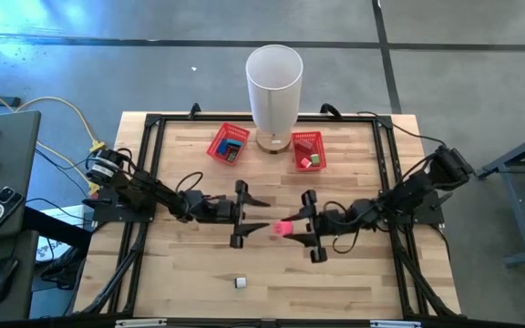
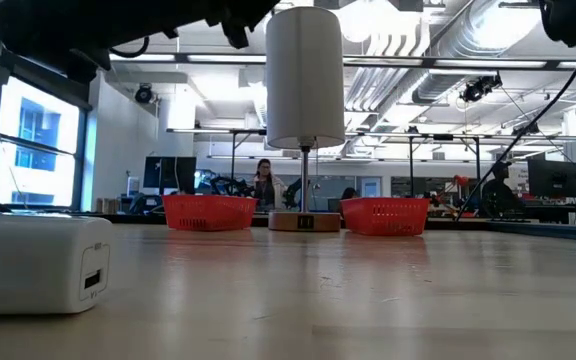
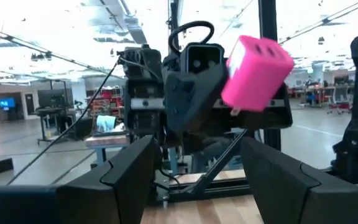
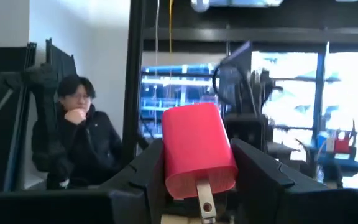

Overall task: Sort adapters and digital timers
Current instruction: Put the pink charger adapter into the right red bin

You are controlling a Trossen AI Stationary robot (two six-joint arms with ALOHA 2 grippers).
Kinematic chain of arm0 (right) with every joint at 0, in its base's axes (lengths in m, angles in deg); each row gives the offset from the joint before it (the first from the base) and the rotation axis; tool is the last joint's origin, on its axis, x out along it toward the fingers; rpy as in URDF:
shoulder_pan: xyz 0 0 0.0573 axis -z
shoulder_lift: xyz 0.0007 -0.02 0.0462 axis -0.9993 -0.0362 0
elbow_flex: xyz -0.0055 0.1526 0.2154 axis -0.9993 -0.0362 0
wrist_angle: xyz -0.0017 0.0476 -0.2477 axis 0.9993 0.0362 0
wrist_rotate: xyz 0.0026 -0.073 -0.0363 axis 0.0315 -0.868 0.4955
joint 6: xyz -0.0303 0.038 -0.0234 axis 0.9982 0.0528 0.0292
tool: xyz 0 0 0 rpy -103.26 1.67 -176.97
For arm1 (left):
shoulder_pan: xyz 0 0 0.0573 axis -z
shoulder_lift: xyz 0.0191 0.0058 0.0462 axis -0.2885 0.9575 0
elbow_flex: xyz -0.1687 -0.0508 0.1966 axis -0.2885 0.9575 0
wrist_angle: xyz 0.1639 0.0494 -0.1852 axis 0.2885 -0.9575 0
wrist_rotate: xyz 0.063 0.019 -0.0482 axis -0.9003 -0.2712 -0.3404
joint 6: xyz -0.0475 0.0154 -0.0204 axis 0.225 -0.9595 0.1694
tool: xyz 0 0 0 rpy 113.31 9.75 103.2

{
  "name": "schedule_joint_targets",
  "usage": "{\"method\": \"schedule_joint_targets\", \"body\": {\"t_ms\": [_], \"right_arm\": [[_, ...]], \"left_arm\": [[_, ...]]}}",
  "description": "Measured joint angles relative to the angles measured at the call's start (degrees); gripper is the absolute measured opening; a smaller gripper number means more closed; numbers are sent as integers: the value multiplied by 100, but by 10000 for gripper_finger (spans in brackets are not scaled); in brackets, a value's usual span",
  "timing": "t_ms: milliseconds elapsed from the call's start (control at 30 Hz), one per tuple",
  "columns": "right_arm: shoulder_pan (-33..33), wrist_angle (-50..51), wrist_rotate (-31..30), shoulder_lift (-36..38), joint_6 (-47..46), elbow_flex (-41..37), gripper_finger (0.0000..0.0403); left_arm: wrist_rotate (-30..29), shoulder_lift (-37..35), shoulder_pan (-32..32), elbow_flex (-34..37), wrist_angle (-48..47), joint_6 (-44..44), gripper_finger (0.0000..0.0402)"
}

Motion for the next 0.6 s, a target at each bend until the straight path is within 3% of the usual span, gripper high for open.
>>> {"method": "schedule_joint_targets", "body": {"t_ms": [400,600], "right_arm": [[221,77,45,2,225,59,143],[335,79,382,2,212,59,143]], "left_arm": [[306,4,140,-159,221,-527,229],[310,4,52,-278,226,-479,229]]}}
